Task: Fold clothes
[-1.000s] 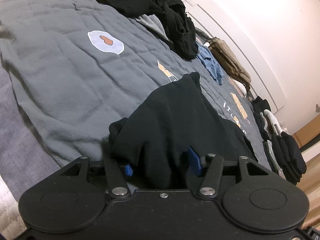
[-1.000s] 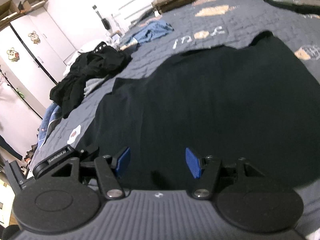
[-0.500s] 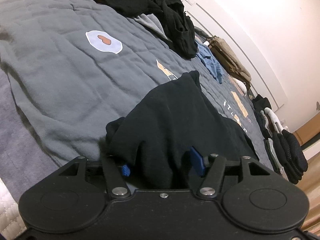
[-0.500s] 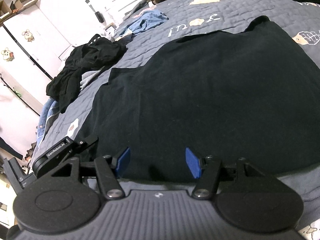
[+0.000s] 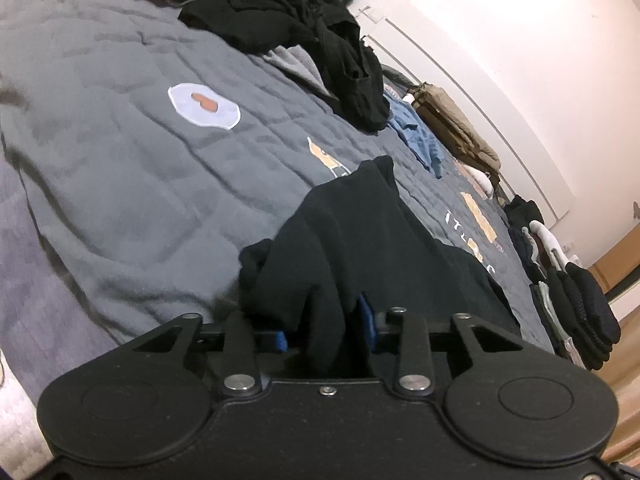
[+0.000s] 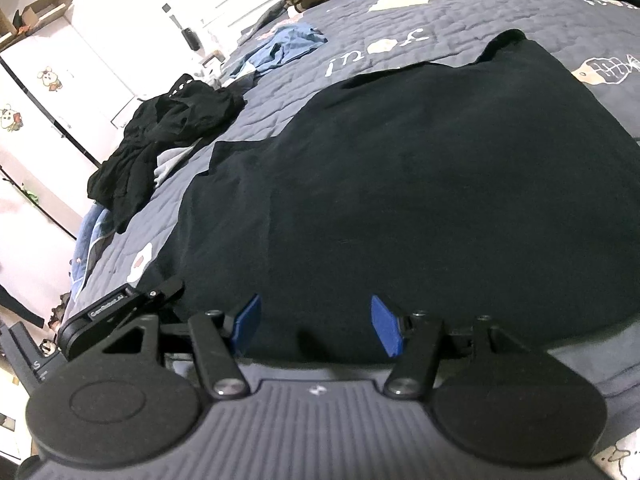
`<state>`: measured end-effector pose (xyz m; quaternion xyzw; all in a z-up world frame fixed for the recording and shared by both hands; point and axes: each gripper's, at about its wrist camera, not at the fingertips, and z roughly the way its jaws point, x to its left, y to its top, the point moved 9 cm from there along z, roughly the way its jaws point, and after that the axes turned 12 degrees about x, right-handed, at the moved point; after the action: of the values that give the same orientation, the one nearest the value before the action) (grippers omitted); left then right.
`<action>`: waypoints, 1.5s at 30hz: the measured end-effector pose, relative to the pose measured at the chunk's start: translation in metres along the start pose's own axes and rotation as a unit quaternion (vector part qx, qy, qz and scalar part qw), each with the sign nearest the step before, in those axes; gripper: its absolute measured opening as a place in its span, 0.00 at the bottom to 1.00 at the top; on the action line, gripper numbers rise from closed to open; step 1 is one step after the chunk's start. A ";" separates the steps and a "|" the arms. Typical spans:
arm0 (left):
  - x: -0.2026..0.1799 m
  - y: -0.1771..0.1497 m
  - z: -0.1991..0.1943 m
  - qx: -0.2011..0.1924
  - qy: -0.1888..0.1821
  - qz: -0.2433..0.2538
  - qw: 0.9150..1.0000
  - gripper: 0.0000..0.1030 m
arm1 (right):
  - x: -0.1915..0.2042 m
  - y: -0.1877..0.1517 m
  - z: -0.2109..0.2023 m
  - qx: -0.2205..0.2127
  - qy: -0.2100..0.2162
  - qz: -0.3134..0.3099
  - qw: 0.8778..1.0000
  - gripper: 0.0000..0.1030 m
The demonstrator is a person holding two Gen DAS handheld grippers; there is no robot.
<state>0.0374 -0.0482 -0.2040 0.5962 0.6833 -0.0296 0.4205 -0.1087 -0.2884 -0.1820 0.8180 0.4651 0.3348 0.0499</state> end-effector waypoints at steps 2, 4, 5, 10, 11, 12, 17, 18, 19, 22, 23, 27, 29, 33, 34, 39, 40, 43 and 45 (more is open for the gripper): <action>-0.003 0.001 -0.003 -0.006 -0.003 0.002 1.000 0.23 | -0.004 0.000 -0.001 -0.003 0.000 0.006 1.000 0.59; -0.007 0.003 -0.007 -0.015 -0.007 0.009 1.000 0.22 | -0.009 0.001 -0.003 -0.006 -0.001 0.014 1.000 0.59; -0.010 0.004 -0.009 -0.019 -0.009 0.014 1.000 0.21 | -0.011 0.002 -0.004 -0.008 -0.001 0.018 1.000 0.59; -0.027 0.006 -0.014 -0.032 -0.030 0.034 0.998 0.20 | -0.019 0.003 -0.012 -0.019 -0.003 0.027 0.999 0.59; -0.031 0.006 -0.015 -0.034 -0.036 0.036 0.998 0.19 | -0.021 0.003 -0.014 -0.022 -0.004 0.028 0.999 0.59; -0.035 0.006 -0.015 -0.036 -0.042 0.039 0.998 0.19 | -0.023 0.003 -0.015 -0.024 -0.005 0.030 0.999 0.59; -0.057 0.004 -0.018 -0.046 -0.074 0.054 0.995 0.18 | -0.038 0.004 -0.026 -0.036 -0.010 0.044 0.998 0.59; -0.062 0.003 -0.019 -0.048 -0.081 0.057 0.994 0.18 | -0.041 0.004 -0.029 -0.039 -0.010 0.047 0.998 0.59; -0.067 0.002 -0.019 -0.049 -0.087 0.061 0.993 0.17 | -0.045 0.005 -0.031 -0.043 -0.010 0.050 0.998 0.59; -0.084 -0.003 -0.020 -0.049 -0.103 0.083 0.990 0.17 | -0.057 0.006 -0.041 -0.055 -0.012 0.062 0.996 0.59; -0.090 -0.006 -0.020 -0.048 -0.109 0.091 0.989 0.17 | -0.061 0.007 -0.044 -0.060 -0.009 0.066 0.996 0.59; -0.119 -0.022 -0.017 -0.039 -0.129 0.136 0.982 0.17 | -0.076 0.008 -0.055 -0.074 -0.008 0.082 0.994 0.59; -0.136 -0.033 -0.014 -0.033 -0.136 0.166 0.976 0.17 | -0.084 0.009 -0.059 -0.080 -0.006 0.089 0.993 0.59; -0.169 -0.061 -0.006 -0.019 -0.138 0.237 0.961 0.17 | -0.099 0.010 -0.068 -0.092 -0.002 0.101 0.991 0.59; -0.176 -0.069 -0.001 -0.014 -0.137 0.255 0.957 0.17 | -0.103 0.011 -0.070 -0.094 -0.002 0.103 0.990 0.59; -0.200 -0.116 0.027 0.030 -0.095 0.364 0.926 0.17 | -0.124 0.016 -0.077 -0.100 0.006 0.123 0.987 0.59; -0.201 -0.128 0.035 0.047 -0.079 0.393 0.915 0.19 | -0.127 0.017 -0.078 -0.102 0.010 0.125 0.987 0.59; -0.201 -0.155 0.046 0.081 -0.056 0.450 0.888 0.32 | -0.132 0.021 -0.082 -0.101 0.025 0.124 0.987 0.59; -0.199 -0.168 0.047 0.096 -0.053 0.473 0.874 0.41 | -0.133 0.024 -0.082 -0.095 0.044 0.125 0.987 0.59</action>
<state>-0.0905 -0.2793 -0.1905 0.8833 0.2898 0.0761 0.3605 -0.1856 -0.4261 -0.1760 0.8457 0.3269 0.4168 0.0643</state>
